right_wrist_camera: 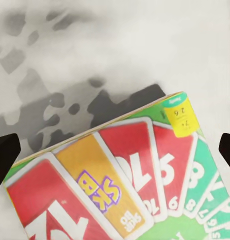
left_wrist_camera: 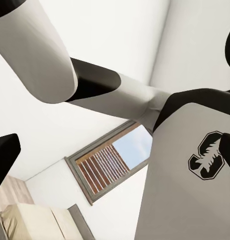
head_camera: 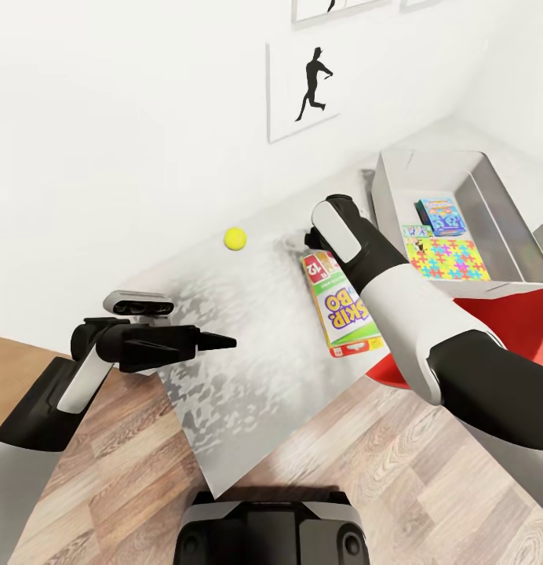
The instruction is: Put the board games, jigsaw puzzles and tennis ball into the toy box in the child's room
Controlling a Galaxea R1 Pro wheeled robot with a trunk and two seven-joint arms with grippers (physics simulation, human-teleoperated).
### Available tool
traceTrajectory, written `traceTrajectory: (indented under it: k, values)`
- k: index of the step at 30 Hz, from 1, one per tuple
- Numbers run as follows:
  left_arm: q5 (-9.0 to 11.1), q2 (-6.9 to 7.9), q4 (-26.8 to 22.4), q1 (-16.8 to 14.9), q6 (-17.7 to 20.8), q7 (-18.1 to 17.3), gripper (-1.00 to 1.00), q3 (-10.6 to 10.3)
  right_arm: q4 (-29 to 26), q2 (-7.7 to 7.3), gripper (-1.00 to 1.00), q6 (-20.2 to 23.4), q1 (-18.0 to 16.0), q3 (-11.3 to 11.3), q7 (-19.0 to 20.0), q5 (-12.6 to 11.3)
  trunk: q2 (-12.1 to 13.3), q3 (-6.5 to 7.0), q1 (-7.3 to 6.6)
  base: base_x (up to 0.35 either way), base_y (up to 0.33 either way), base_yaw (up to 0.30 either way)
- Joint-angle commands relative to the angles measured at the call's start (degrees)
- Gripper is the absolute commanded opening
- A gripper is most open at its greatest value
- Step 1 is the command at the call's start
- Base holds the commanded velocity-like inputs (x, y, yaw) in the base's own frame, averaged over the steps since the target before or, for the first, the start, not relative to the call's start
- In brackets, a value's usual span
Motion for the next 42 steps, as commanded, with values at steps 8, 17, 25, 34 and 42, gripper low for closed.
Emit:
traceTrajectory:
  k: [8, 17, 25, 34, 42]
  values:
    - [0.13, 0.06, 0.00, -0.05, 0.61, -0.17, 1.00, -0.11, -0.10, -0.11, 1.00, 0.16, -0.06, 0.29, -0.64, -0.46, -0.09, -0.07, 0.03, 0.000, 0.000, 0.000]
    - [0.13, 0.04, 0.00, -0.05, 0.61, -0.17, 1.00, -0.11, -0.11, -0.21, 1.00, 0.10, -0.53, 0.30, -0.67, -0.45, -0.09, -0.16, 0.03, 0.000, 0.000, 0.000]
    - [0.13, 0.04, 0.00, -0.05, 0.61, -0.17, 1.00, -0.11, -0.25, -0.24, 1.00, 0.09, -1.38, 0.28, -0.68, -0.45, -0.09, -0.45, 0.03, 0.000, 0.000, 0.000]
    - [0.13, 0.00, 0.01, -0.05, 0.61, -0.17, 1.00, -0.11, 0.03, -0.30, 1.00, 0.07, -2.36, 0.21, -0.68, -0.53, -0.09, -0.98, 0.03, 0.000, 0.000, 0.000]
    - [0.13, 0.05, 0.00, -0.05, 0.61, -0.17, 1.00, -0.11, 0.66, -0.30, 1.00, -0.09, -2.71, 0.21, -0.68, -0.54, -0.09, -1.70, 0.03, 0.000, 0.000, 0.000]
